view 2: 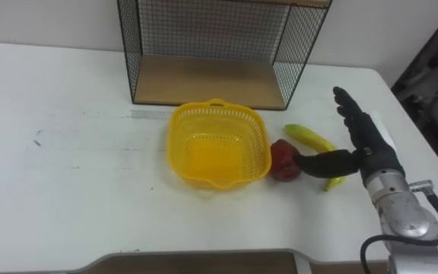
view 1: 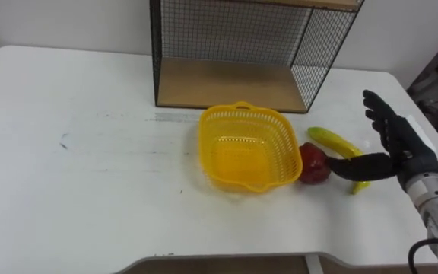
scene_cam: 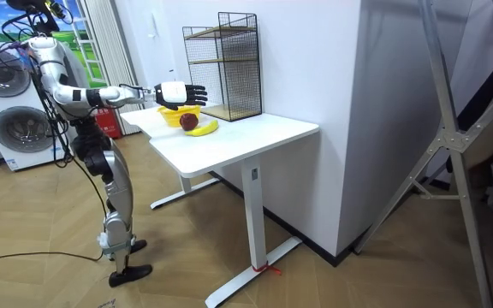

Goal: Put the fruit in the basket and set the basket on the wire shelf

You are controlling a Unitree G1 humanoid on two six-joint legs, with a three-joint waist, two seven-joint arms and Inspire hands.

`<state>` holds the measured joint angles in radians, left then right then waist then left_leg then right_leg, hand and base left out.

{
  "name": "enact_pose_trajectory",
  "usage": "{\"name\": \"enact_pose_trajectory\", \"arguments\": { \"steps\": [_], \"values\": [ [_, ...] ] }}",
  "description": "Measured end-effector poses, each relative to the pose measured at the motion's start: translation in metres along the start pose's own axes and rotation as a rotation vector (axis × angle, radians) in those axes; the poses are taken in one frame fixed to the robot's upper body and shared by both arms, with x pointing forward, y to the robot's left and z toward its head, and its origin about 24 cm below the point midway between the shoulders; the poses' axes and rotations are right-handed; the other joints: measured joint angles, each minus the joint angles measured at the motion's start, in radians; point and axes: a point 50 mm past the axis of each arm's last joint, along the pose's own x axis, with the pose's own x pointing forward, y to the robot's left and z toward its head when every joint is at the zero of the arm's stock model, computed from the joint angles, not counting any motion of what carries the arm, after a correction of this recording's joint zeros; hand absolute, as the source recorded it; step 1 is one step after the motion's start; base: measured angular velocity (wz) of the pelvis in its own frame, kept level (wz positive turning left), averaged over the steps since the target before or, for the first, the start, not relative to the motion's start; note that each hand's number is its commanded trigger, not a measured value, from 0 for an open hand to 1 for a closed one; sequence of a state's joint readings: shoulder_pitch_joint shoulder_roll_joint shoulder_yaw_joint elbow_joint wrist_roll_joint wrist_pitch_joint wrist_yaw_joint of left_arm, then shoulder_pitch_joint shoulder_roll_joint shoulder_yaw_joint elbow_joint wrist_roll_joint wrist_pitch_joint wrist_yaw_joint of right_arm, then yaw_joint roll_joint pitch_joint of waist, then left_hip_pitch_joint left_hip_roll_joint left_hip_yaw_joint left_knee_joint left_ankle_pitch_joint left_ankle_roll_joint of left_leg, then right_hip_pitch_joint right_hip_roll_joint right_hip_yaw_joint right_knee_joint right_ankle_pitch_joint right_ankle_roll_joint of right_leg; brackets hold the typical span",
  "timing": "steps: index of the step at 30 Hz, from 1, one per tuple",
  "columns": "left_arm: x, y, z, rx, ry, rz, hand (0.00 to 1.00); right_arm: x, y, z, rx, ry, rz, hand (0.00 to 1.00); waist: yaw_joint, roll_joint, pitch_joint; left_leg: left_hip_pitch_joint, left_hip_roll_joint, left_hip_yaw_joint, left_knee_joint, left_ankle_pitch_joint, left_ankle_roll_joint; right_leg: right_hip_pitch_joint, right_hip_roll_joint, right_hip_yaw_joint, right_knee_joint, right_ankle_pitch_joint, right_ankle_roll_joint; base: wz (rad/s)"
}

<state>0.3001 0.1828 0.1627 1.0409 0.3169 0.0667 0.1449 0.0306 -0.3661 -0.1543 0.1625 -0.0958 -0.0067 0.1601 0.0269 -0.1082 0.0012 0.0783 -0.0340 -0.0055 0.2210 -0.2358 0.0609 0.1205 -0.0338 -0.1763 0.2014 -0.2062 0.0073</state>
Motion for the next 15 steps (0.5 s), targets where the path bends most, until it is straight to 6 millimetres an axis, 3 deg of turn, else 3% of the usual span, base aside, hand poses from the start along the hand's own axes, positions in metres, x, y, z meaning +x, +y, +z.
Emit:
{"name": "enact_pose_trajectory", "arguments": {
  "steps": [15],
  "values": [
    [0.0027,0.0061,0.0097,0.024,-0.027,0.010,0.00,0.0005,0.0059,-0.0014,-0.068,0.022,0.047,0.00,0.011,0.003,0.0007,-0.001,0.000,-0.004,0.001,0.000,0.000,-0.001,0.001,-0.002,0.000,0.000,0.000,0.00]
  ]
}}
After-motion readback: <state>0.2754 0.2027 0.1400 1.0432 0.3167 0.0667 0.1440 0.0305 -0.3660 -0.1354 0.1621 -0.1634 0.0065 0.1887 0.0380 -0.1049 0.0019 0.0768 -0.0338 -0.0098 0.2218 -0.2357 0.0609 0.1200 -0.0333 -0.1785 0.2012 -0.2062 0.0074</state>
